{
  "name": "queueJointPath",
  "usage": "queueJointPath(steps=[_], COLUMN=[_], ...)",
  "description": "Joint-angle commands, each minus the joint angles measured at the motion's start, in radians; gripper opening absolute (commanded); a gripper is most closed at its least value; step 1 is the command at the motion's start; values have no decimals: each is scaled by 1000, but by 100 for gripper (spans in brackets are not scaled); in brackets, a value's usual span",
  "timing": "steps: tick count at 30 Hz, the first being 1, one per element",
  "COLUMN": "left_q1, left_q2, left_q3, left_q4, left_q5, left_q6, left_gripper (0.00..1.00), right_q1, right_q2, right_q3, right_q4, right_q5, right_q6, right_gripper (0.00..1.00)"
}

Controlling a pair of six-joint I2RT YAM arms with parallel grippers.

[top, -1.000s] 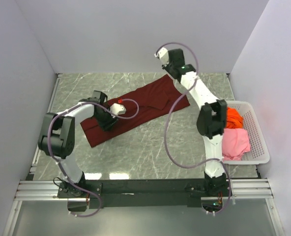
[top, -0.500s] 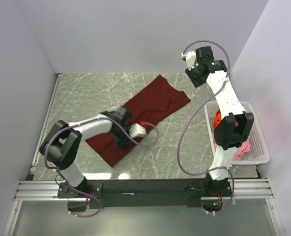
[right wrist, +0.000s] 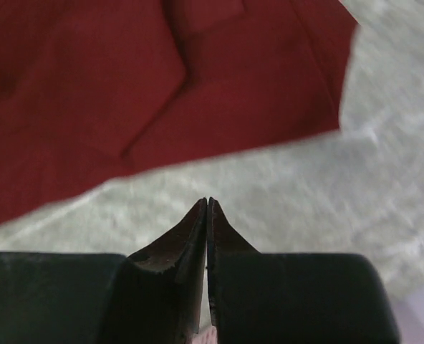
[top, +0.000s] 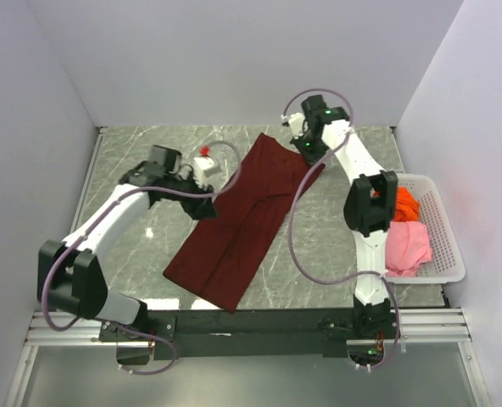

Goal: Fold and stack the t-shirts
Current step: Fold the tshirt

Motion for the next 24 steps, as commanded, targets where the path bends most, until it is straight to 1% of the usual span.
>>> queueJointPath(steps=[1, 6, 8, 10, 14, 15, 18, 22, 24], left_q1=[55, 151, 187, 240, 332, 337, 395, 417, 418], left_q2=[-43, -13, -12, -13, -19, -22, -40, -83, -109], left_q3=[6, -17, -42, -57, -71, -72, -69, -77, -86], left_q4=[62, 75, 102, 118, 128, 125, 112, 104, 98], left_q5=[77, 71, 83, 105, 113, 116, 110, 74, 51], left_q6=[-64, -98, -145, -188, -231, -242, -247, -228, -213], left_gripper=[61, 60, 60, 60, 60, 60, 60, 60, 60], right_q1=[20, 61, 75, 100, 147, 153, 179, 201, 212], right_q2=[83, 190, 220, 230, 276, 290, 342, 393, 398], right_q3=[77, 102, 102, 93, 99, 111, 165, 206, 212], right_q4=[7, 93, 121, 168, 244, 259, 277, 316, 342], right_q5=[52, 183, 247, 279, 364, 374, 387, 382, 349], right_q6=[-11, -78, -125, -161, -279, -296, -363, -432, -463], right_gripper=[9, 5, 5, 5, 7, 5, 6, 8, 8])
